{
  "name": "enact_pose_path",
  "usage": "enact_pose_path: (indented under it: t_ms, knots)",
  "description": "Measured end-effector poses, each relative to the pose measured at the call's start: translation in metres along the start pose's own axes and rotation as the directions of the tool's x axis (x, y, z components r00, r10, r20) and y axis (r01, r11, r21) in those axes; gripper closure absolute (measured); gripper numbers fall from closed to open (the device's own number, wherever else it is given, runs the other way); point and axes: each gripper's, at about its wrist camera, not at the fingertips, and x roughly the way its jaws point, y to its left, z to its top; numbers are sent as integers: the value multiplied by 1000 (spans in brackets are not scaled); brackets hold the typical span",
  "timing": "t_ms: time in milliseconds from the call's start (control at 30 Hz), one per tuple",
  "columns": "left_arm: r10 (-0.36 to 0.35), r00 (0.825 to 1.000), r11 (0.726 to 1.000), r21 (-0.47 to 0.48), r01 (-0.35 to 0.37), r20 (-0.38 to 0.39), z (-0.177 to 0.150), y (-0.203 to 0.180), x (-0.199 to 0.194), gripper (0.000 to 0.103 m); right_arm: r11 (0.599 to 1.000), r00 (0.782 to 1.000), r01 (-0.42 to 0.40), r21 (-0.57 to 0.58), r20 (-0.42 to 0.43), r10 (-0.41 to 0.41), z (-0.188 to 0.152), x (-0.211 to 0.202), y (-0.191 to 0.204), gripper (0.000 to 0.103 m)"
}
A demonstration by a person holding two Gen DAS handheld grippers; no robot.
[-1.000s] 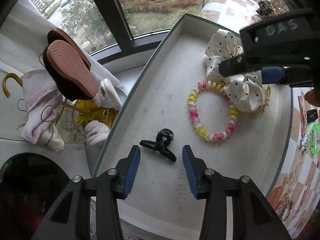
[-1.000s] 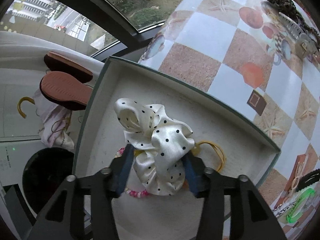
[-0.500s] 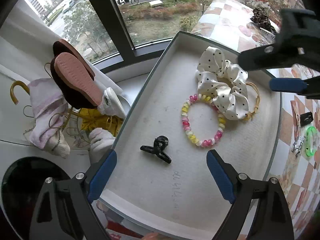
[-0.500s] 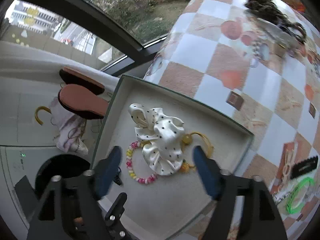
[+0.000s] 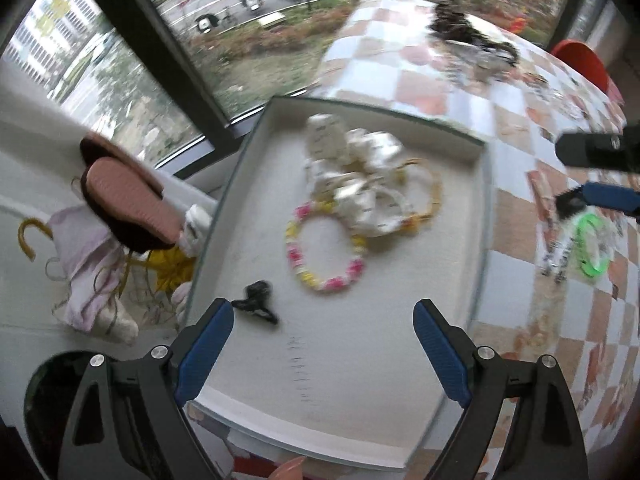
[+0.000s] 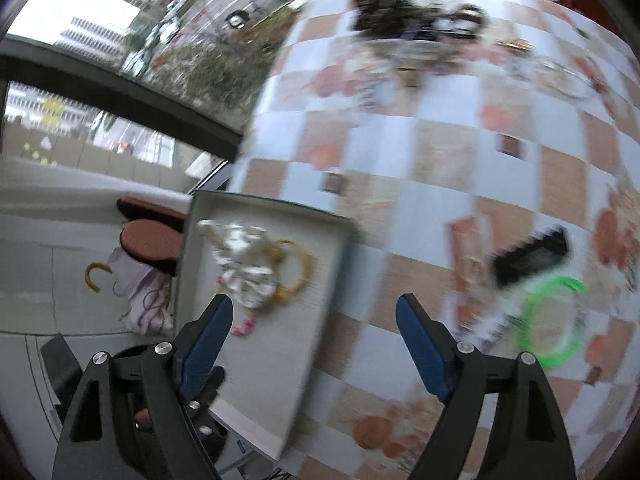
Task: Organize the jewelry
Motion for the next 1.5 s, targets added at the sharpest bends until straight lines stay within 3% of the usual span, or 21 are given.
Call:
enact_pose_path:
  t_ms: [300,600,1033,1500]
  knots:
    - [-71,997,991,111,70,7,12,-59,-15,9,978,994,111,176,0,-113,-40,-43,-98,17]
    - [-113,993,969,219,116,-24,14,-118,-17,9,936,984,177,304,-26,-177,-71,-59,-160,17]
    - [-131,985,950,269,158,-116,-8,-163,3,9,932,974,224,284,-66,-214,-66,-46,-186,17]
    - [-180,981,946,260,194,-77,20,-190,24,9,932,953,303,199,-81,-293,-37,-18,-185,17]
